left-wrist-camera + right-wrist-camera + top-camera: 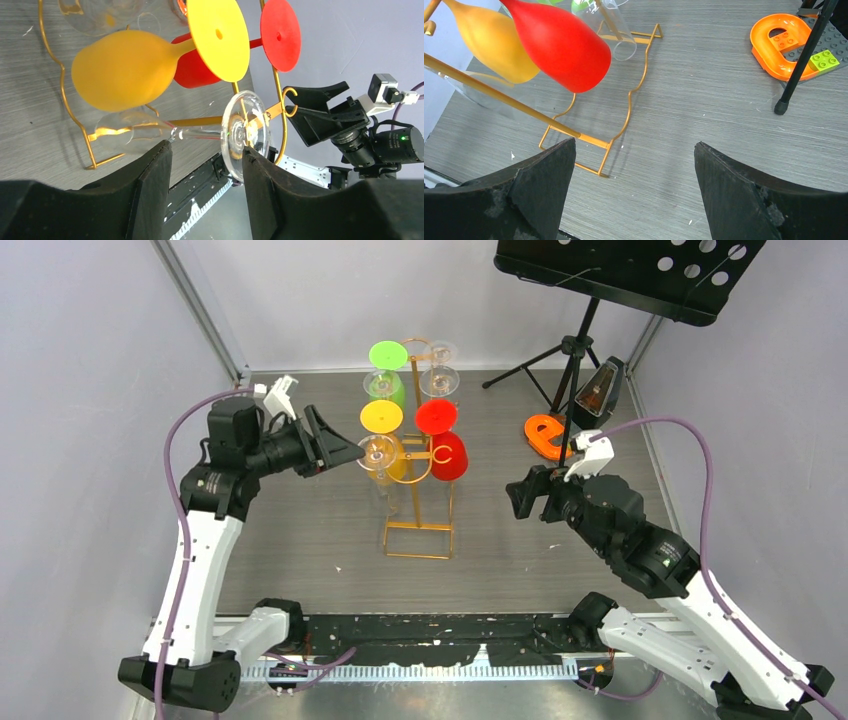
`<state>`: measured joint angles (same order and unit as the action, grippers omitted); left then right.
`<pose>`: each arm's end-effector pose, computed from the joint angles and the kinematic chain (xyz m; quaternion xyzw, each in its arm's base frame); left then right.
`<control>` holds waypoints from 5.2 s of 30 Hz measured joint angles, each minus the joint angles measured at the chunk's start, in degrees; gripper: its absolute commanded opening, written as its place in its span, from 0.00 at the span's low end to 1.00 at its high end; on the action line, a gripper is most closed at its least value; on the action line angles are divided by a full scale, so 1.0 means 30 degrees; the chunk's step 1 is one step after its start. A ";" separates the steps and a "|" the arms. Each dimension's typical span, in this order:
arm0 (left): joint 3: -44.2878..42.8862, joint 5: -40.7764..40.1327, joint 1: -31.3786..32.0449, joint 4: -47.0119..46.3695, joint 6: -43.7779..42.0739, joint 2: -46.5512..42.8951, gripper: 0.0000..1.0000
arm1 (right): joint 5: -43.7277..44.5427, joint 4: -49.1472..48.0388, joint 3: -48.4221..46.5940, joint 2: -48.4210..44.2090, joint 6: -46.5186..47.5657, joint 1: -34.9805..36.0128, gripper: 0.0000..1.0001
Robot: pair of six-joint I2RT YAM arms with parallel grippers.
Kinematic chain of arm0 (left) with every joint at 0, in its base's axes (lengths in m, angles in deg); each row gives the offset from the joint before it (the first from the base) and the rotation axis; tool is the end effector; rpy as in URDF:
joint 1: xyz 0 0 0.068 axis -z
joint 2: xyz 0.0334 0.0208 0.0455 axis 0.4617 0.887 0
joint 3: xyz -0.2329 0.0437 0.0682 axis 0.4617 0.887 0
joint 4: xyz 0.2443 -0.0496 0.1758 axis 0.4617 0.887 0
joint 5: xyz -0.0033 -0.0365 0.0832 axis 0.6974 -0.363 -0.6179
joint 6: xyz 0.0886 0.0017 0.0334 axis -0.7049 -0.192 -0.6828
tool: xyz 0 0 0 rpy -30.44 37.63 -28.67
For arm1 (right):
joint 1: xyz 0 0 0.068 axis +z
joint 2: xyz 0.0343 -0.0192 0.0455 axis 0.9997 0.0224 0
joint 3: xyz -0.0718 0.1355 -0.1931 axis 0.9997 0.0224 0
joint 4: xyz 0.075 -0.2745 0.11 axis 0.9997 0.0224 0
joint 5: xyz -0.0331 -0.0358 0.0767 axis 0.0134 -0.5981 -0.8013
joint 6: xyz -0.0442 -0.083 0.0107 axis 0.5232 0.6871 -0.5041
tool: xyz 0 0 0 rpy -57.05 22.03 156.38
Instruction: Take the wine glass off the wine glass rack
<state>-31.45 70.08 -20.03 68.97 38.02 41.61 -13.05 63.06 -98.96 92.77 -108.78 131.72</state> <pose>0.2767 -0.0922 0.3819 -0.0457 0.8201 -0.4636 0.3322 0.1961 0.1439 0.3457 -0.0473 0.8123 0.1890 0.5497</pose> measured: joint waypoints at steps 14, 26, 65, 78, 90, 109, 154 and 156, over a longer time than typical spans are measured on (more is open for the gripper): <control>-0.1049 -0.0532 0.1384 -0.0146 0.0423 0.0168 0.37 | 0.0029 -0.0124 0.0714 -0.0284 -0.0087 0.0000 0.95; -0.1049 -0.1056 0.1712 -0.0138 0.0466 0.0350 0.17 | 0.0029 -0.0124 0.0933 -0.0801 -0.0291 0.0000 0.94; -0.2987 -0.1982 0.1778 0.0605 0.0299 0.0758 0.00 | 0.0029 -0.0131 0.1195 -0.0831 -0.0517 0.0000 0.94; -0.3606 -0.3483 0.1617 0.1239 -0.0066 0.0597 0.00 | 0.0029 -0.0124 0.1188 -0.0794 -0.0517 0.0000 0.94; -0.4116 -0.4167 0.0590 0.1996 -0.0699 -0.0831 0.00 | -0.0051 -0.0131 0.1158 -0.0656 -0.0510 0.0000 0.95; -0.2164 -0.2288 0.0648 0.3628 -0.2273 -0.4714 0.00 | -0.2448 0.0823 -0.0393 -0.0408 0.0080 0.0000 0.94; 0.2827 -1.6531 2.4421 -0.2368 -0.8881 -0.4452 0.00 | -1.2721 0.0874 0.2637 -0.1588 -0.5566 0.0000 0.86; 0.2834 -1.7711 2.5522 -0.2739 -0.9573 -0.4095 0.00 | -1.2998 0.0248 0.3009 -0.1596 -0.6200 0.0000 0.86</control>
<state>-22.95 16.94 56.53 60.75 9.30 29.33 -52.04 63.80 -89.93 87.98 -127.39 131.72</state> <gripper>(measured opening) 0.006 0.866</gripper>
